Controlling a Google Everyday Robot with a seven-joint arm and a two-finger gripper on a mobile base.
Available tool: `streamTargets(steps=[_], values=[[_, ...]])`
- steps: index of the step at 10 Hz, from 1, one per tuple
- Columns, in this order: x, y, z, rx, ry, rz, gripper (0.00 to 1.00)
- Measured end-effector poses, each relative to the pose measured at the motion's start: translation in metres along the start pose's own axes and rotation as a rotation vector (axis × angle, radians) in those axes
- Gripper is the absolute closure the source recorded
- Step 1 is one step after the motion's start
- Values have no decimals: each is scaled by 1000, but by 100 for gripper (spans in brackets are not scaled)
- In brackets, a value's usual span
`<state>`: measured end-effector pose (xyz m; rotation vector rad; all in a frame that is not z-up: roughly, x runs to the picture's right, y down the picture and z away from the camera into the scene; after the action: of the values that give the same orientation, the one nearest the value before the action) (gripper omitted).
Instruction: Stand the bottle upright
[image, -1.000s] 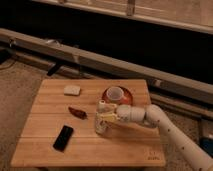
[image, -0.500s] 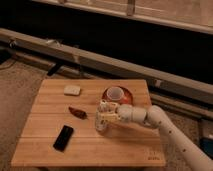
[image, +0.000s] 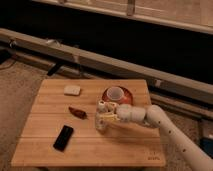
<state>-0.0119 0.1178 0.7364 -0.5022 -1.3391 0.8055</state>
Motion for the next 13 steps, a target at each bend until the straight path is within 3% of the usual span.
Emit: streamTargets(steps=[7,13], values=[[2,4,5,-6,38,-53,99],[13,11,15,-30,55,-36,43]])
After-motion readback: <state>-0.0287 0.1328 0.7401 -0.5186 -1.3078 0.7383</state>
